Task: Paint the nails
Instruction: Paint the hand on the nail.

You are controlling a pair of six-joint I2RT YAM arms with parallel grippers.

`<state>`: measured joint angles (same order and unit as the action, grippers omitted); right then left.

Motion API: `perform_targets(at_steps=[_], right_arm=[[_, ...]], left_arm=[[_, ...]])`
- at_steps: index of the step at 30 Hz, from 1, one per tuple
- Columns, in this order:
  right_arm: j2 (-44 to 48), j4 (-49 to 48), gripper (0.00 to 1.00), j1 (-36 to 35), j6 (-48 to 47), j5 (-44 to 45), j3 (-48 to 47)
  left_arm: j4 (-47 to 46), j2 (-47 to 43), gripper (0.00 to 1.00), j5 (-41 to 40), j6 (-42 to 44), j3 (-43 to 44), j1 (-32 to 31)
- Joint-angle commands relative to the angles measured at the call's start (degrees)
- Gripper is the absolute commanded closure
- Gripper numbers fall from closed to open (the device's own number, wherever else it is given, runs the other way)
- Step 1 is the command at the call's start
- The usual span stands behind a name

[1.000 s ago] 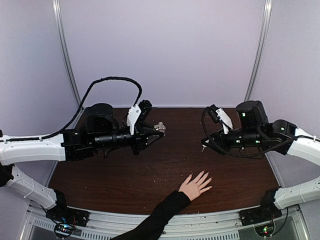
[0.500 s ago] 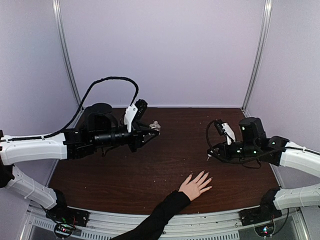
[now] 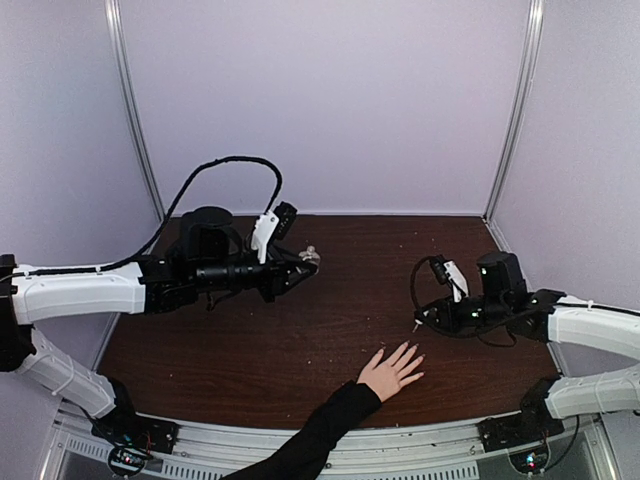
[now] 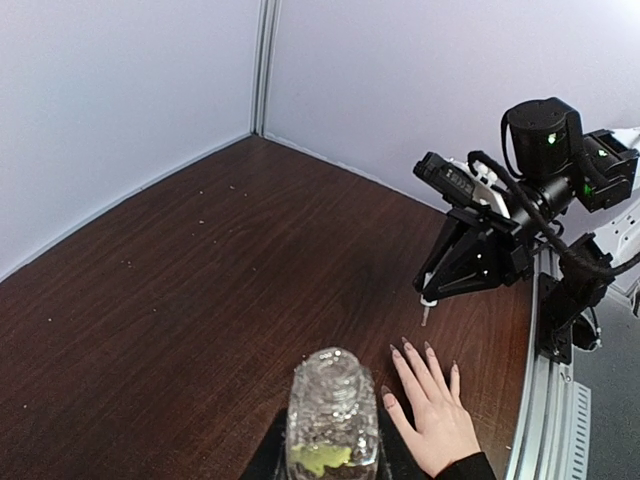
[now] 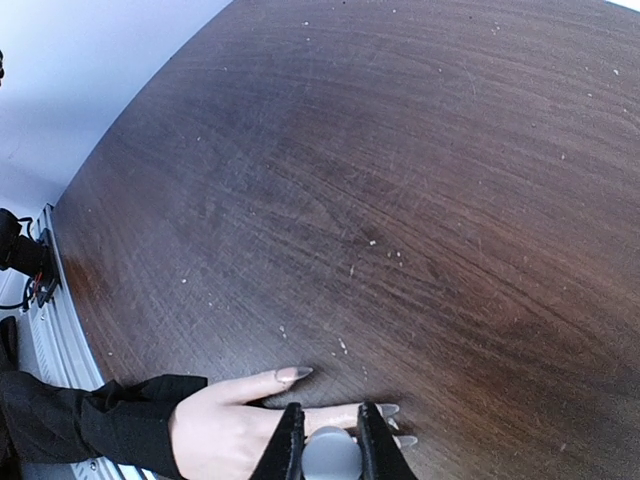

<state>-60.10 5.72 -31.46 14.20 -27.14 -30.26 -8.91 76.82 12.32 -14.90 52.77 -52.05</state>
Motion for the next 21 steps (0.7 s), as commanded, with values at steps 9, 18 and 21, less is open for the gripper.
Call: perform_targets(at_steps=[9,18,21], right_arm=[[13.2,3.6,1.0,0.9,3.2,2.9,7.7],[18.1,9.9,1.0,0.9,5.7,7.6,9.1],[19.6,11.6,1.0,0.9,6.8,6.9,9.6]], left_arm=[[-2.2,3.9,1.0,3.6,-1.7,3.8,0.6],[-2.3,5.1,1.0,4.2,-2.4,4.6,0.6],[-2.2,5.1,1.0,4.2,-2.4,4.6,0.5]])
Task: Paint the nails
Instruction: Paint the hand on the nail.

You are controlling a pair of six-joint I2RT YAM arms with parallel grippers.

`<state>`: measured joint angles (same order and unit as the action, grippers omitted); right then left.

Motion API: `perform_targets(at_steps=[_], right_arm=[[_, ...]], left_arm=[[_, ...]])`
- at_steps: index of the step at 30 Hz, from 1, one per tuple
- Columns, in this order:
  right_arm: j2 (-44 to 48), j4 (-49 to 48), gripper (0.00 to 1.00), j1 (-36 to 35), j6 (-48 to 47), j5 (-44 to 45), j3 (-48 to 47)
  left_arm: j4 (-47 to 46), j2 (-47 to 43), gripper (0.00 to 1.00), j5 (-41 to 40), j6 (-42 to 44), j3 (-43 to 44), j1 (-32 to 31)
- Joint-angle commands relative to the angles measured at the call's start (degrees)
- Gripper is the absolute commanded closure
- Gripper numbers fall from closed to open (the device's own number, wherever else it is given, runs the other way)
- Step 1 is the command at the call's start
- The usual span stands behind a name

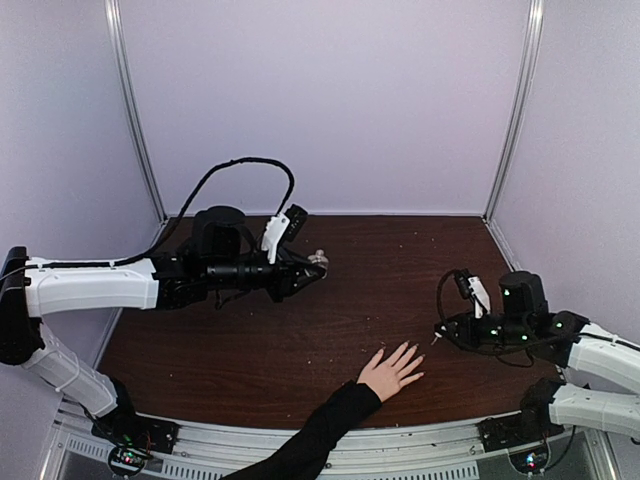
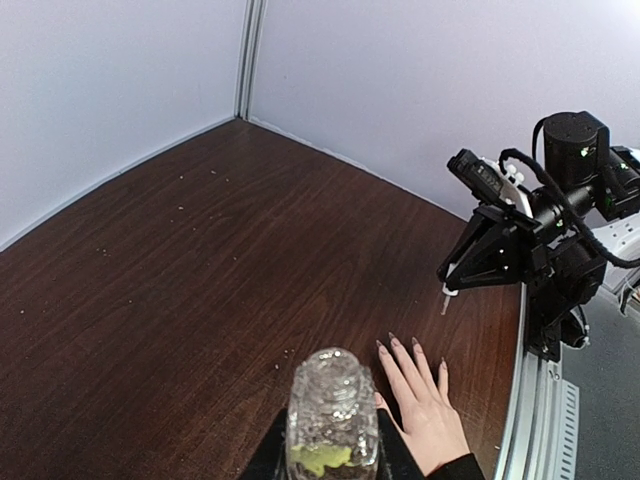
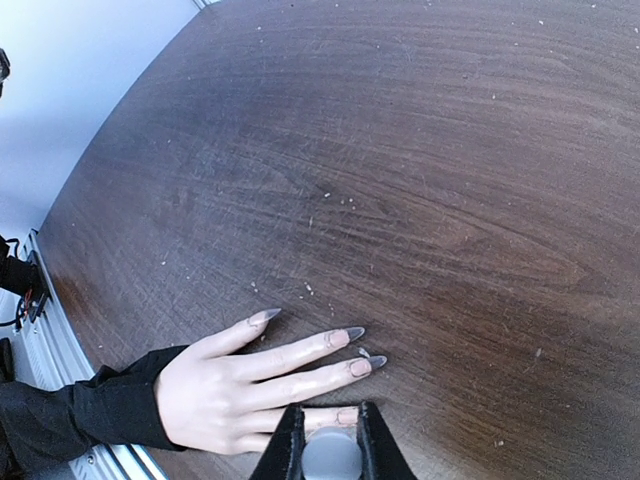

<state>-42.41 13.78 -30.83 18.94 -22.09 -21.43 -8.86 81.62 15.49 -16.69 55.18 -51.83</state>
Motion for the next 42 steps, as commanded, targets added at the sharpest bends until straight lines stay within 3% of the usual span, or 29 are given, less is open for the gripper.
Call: perform_targets(at_steps=[1,6,10,28,42], right_arm=[[2.8,3.9,1.0,0.2,2.6,2.0,1.1],[5.3,5.7,1.0,0.2,3.9,2.9,1.8],[1.7,3.7,1.0,-0.2,4.6,2.2,1.4],[1.7,-6.1,1.0,-11.2,11.8,9.3,7.5],[1.5,-6.7,1.0,-15.3,13.6,14.0,8.7]], left_arm=[[-2.3,0.4,1.0,1.1,-0.6,2.1,0.3],[-3.0,0.9,1.0,1.6,-1.1,2.1,0.3],[-3.0,1.3,1.0,1.9,-1.1,2.4,0.3],[-3.2,1.5,1.0,2.0,-1.2,2.4,0.3],[-3.2,1.7,1.0,2.3,-1.2,2.4,0.4]])
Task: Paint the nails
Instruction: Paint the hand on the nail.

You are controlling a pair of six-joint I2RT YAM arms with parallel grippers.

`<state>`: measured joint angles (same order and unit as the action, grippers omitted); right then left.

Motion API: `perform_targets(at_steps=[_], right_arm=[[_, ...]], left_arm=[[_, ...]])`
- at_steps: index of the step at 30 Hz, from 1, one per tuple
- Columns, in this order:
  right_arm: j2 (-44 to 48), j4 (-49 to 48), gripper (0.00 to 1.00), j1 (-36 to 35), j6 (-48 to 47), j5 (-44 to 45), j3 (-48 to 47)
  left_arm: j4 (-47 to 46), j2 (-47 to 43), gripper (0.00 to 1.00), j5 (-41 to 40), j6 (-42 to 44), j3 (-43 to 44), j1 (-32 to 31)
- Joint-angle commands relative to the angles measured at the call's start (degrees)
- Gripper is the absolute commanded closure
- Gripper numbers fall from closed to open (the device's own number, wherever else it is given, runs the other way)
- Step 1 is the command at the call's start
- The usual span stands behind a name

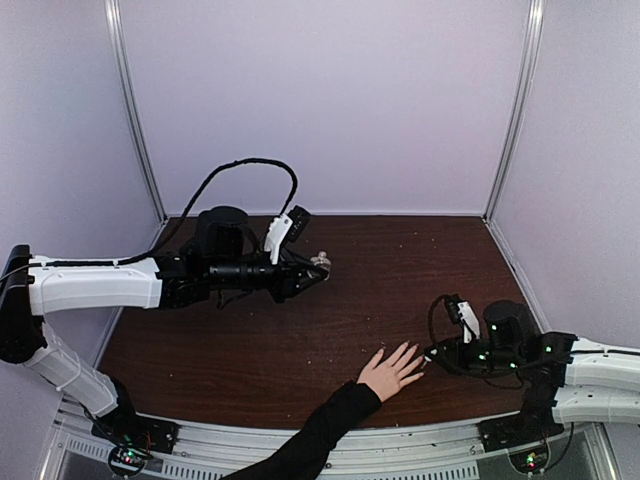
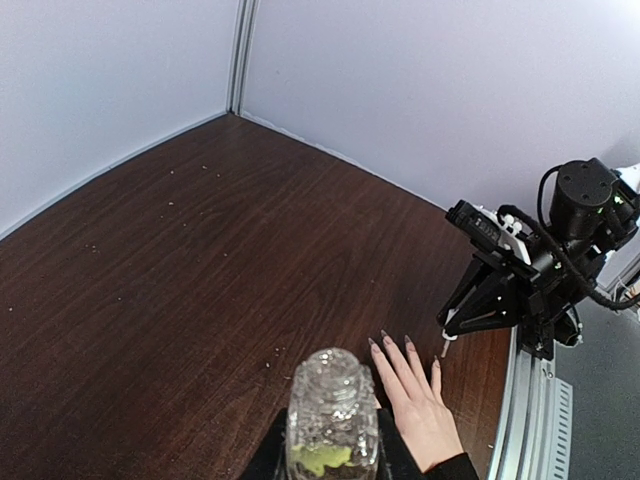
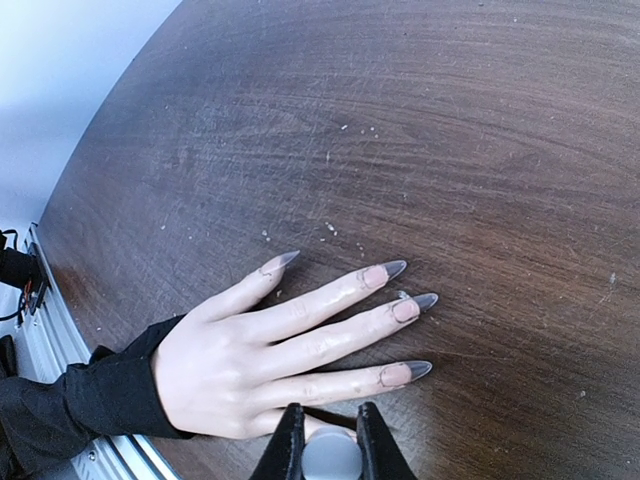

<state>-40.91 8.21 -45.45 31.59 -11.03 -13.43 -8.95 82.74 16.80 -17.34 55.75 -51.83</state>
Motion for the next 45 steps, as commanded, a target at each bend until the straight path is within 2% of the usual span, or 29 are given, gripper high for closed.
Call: perform_targets(at_steps=[1,17,45], right_arm=[[0.0,-1.3,1.0,-0.8,0.9,3.0,1.0],[0.7,-1.0,1.0,-1.4,1.7,3.4,2.0],[-4.5,-4.8,1.0,-1.4,1.8,2.3,1.8]], left_arm=[[-3.1,0.5,1.0,1.0,-0.6,1.7,0.3],[-3.3,0.6,1.0,1.1,-0.7,1.8,0.3],[-3.0,0.1,1.0,0.9,-0.3,1.6,0.3]])
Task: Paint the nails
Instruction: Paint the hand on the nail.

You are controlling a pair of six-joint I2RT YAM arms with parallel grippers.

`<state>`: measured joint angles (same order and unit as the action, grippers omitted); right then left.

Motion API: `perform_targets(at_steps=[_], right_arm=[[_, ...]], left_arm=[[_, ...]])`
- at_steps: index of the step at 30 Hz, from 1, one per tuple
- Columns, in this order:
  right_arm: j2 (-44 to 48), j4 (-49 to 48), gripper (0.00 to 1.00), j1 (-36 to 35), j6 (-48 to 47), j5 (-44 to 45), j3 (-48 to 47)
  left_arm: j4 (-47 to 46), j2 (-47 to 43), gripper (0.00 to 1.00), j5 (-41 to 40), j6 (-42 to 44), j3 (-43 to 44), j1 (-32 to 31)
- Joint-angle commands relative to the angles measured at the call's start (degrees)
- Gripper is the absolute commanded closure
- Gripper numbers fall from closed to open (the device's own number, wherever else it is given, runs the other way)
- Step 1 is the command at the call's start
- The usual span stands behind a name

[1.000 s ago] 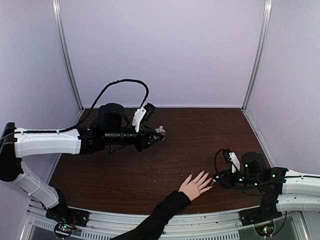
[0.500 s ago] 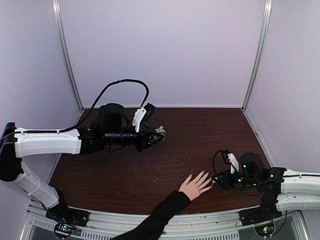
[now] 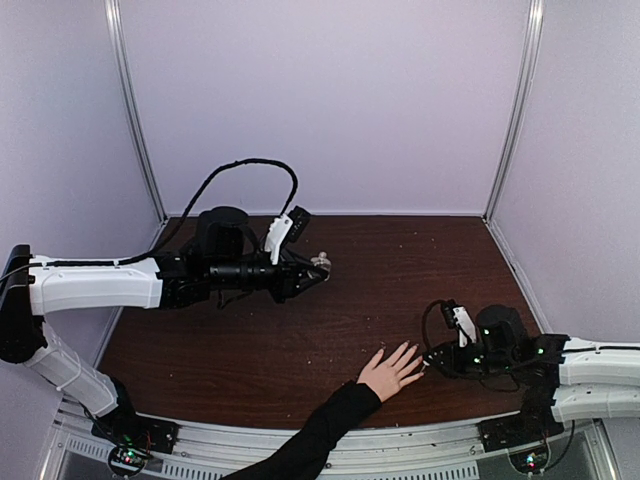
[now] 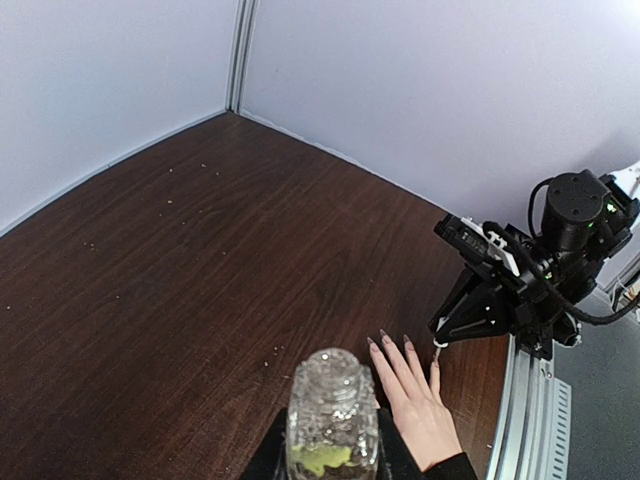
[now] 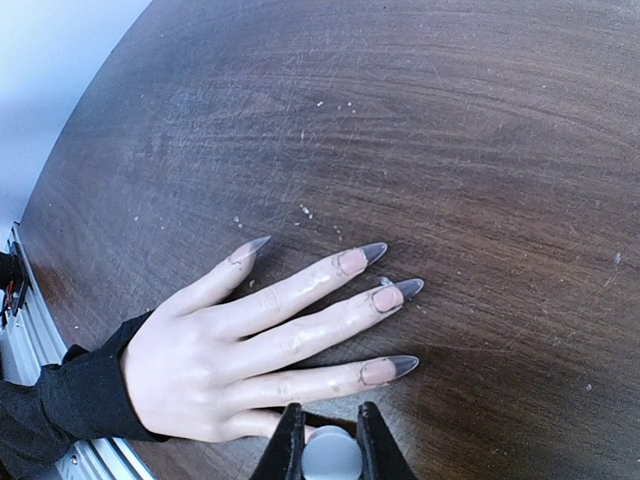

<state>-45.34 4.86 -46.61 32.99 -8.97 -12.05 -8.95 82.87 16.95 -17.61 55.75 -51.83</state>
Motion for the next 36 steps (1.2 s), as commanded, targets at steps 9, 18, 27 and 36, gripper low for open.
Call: perform_targets(at_steps=[9,18,27,36], right_arm=[[0.2,-0.7,1.0,-0.4,0.7,0.4,0.4],[1.1,0.1,1.0,-0.7,1.1,0.7,0.7],[1.7,1.3,1.0,-1.0,1.5,1.4,0.7],[2.0,2.6,1.0,-1.3,1.7,2.4,0.5]], left_arm=[[-3.2,0.1,1.0,0.8,-0.1,1.6,0.3],[-3.4,0.1,1.0,0.8,0.0,1.5,0.3],[-3.5,0.1,1.0,0.9,-0.1,1.4,0.3],[-3.6,0.1,1.0,0.9,-0.1,1.4,0.3]])
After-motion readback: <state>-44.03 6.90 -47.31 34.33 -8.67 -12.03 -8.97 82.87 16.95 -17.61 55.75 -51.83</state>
